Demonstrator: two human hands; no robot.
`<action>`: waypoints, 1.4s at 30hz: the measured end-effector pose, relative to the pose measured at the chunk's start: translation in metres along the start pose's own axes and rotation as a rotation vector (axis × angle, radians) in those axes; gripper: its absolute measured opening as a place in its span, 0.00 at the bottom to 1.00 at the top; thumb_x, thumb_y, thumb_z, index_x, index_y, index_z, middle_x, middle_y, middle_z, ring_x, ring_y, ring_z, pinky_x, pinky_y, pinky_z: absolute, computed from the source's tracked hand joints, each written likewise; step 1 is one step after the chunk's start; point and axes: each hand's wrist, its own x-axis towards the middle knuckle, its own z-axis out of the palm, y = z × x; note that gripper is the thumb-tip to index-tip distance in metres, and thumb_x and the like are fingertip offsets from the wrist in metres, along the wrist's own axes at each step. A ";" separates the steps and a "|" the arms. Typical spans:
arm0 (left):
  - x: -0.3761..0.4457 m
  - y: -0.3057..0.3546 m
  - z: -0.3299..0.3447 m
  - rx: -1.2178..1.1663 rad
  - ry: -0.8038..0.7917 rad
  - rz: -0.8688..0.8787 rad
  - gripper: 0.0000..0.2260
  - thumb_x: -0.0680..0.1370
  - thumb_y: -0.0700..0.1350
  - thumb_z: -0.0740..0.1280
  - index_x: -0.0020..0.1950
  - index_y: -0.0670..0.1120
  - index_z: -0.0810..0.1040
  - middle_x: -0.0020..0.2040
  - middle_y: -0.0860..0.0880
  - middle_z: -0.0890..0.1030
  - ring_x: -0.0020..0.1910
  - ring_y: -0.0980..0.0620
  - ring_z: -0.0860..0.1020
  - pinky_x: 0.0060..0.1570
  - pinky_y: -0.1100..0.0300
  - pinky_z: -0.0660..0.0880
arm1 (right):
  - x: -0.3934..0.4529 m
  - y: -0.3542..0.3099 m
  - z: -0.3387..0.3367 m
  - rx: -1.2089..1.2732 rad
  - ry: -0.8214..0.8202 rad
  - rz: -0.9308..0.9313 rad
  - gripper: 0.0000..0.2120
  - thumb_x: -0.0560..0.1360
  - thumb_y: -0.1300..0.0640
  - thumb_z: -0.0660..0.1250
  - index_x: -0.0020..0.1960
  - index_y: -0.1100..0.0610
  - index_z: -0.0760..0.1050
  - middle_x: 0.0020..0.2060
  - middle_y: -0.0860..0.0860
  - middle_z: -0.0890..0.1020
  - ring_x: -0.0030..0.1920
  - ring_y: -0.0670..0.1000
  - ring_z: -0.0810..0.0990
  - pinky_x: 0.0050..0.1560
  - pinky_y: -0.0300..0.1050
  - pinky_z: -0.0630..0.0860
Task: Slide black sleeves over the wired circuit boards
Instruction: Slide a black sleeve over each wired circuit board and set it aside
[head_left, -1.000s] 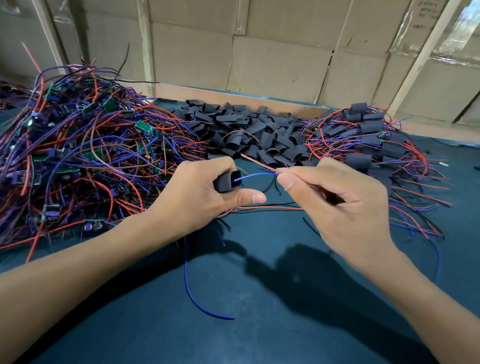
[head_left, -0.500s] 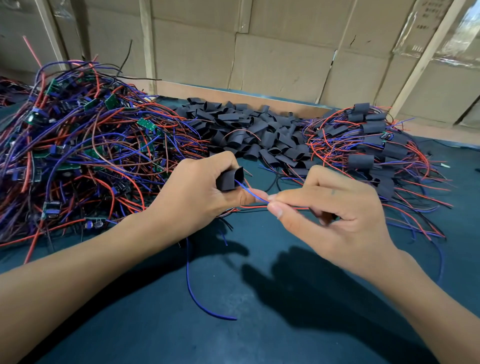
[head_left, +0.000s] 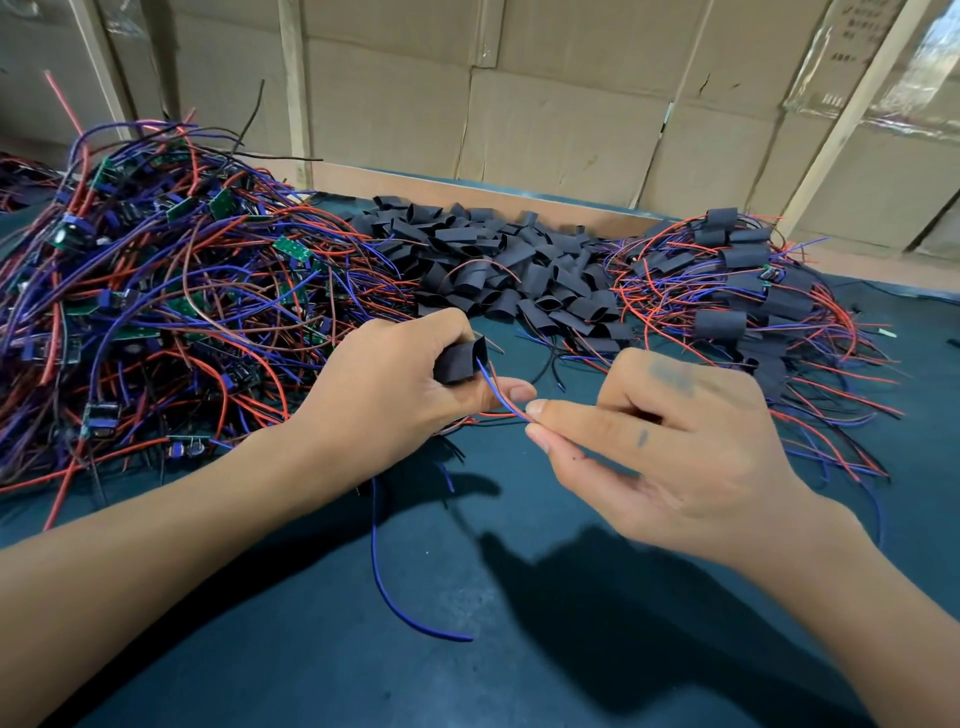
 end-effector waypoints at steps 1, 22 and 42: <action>0.000 0.000 0.000 0.013 -0.001 0.002 0.27 0.68 0.71 0.70 0.36 0.48 0.67 0.25 0.53 0.64 0.28 0.52 0.61 0.28 0.58 0.61 | 0.000 -0.001 0.001 -0.008 0.049 0.007 0.03 0.73 0.58 0.76 0.45 0.56 0.88 0.30 0.53 0.74 0.28 0.54 0.70 0.28 0.43 0.67; 0.000 0.010 -0.003 0.545 -0.116 0.681 0.13 0.82 0.44 0.60 0.39 0.42 0.76 0.29 0.47 0.73 0.27 0.44 0.71 0.35 0.51 0.75 | -0.005 0.004 0.016 0.547 -0.095 0.395 0.08 0.76 0.50 0.73 0.51 0.54 0.85 0.32 0.47 0.78 0.32 0.46 0.73 0.38 0.31 0.67; 0.013 -0.017 -0.012 0.663 0.089 0.487 0.19 0.81 0.58 0.64 0.36 0.48 0.69 0.30 0.54 0.64 0.32 0.45 0.74 0.46 0.51 0.72 | -0.003 0.013 0.014 1.009 -0.051 0.793 0.07 0.73 0.64 0.74 0.49 0.56 0.85 0.39 0.53 0.86 0.34 0.44 0.78 0.34 0.30 0.70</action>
